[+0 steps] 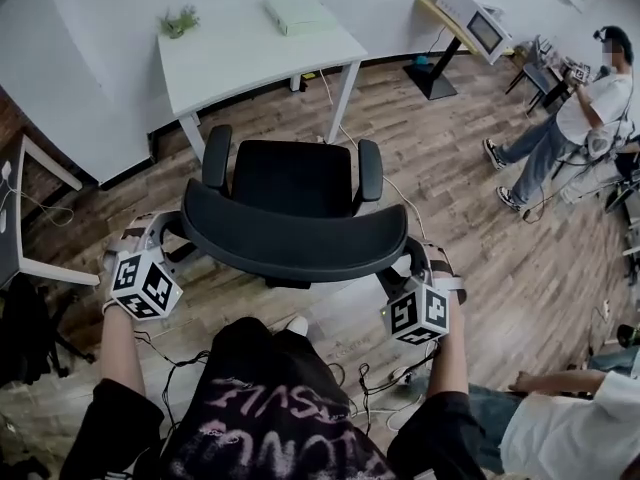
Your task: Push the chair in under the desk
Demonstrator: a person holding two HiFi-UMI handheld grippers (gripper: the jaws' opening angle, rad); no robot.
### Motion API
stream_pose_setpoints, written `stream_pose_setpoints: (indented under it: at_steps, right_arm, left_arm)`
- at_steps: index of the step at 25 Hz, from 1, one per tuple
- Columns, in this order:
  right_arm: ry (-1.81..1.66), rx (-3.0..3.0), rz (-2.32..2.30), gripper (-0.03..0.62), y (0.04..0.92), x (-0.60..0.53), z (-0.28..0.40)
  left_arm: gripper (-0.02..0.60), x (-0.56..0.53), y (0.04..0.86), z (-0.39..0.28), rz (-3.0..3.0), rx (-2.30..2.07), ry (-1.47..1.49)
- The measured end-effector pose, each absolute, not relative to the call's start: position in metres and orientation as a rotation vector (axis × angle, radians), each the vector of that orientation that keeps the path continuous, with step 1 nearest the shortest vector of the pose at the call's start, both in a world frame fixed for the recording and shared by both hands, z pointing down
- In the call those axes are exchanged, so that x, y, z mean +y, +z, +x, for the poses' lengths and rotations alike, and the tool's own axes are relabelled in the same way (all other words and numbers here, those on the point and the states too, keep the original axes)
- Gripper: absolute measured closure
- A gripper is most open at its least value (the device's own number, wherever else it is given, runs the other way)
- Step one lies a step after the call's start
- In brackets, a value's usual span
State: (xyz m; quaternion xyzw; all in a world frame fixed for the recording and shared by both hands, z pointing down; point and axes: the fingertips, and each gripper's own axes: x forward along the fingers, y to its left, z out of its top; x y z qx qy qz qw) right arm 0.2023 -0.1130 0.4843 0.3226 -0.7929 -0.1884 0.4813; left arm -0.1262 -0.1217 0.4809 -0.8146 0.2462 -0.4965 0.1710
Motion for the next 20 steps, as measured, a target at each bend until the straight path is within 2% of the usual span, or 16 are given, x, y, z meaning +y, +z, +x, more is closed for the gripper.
stream_pose_setpoints:
  at_steps: [20]
  right_arm:
    - [-0.444,-1.939,0.745,0.344,0.487,-0.2,0.205]
  left_arm:
    - [0.365,-0.184,0.482,-0.125,-2.399,0.66,-1.408]
